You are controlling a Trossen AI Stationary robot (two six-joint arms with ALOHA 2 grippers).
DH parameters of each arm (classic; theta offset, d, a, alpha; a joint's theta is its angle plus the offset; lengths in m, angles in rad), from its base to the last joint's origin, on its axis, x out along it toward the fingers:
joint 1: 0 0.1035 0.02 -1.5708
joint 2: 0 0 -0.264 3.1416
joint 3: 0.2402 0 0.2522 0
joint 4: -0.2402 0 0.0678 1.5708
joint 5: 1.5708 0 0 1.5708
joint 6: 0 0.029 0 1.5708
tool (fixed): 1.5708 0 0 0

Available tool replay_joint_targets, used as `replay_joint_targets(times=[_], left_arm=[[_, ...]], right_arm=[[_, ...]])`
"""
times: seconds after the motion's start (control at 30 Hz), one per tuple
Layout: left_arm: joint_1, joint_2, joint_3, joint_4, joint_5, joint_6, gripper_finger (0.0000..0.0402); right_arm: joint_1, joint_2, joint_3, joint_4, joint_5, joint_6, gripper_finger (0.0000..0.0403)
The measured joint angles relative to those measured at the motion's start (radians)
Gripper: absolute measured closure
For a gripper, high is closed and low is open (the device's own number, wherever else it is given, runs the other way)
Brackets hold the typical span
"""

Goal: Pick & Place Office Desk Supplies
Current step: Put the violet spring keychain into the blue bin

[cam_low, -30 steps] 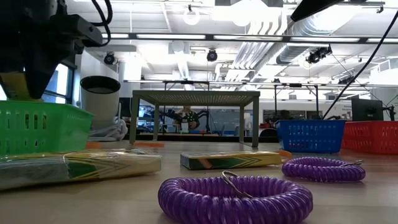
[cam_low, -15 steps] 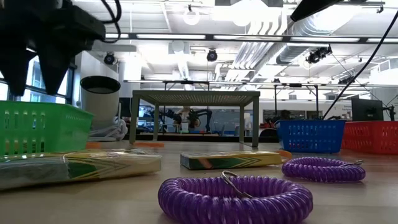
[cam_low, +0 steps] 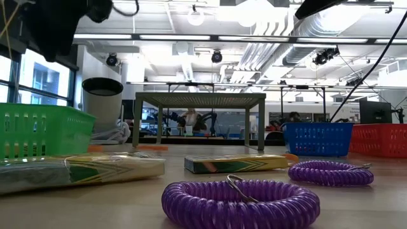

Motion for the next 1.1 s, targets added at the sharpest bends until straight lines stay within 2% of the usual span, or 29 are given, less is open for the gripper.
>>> replay_joint_targets(times=[0.13,0.27,0.37,0.53,0.87,1.1], left_arm=[[0.101,0.0,-0.013,-0.112,-0.003,0.004,0.0117],[0.196,0.001,-0.073,-0.093,-0.01,0.239,0.0117],[0.268,0.001,-0.138,-0.049,0.037,0.433,0.0117],[0.379,0.001,-0.23,0.012,0.114,0.62,0.0117],[0.531,0.001,-0.373,0.105,0.137,0.757,0.0117],[0.584,0.001,-0.48,0.182,0.174,0.634,0.0117]], right_arm=[[0.0,0.0,0.0,0.02,0.001,0.0,0.0374],[-0.006,0.0,0.0,0.045,0.0,0.0,0.0374],[-0.017,0.0,0.0,0.052,-0.002,0.0,0.0374],[-0.041,0.0,0.0,0.064,-0.012,0.0,0.0374],[-0.097,0.0,0.0,0.071,-0.062,-0.018,0.0374],[-0.117,0.0,0.0,0.071,-0.063,-0.028,0.0374]])
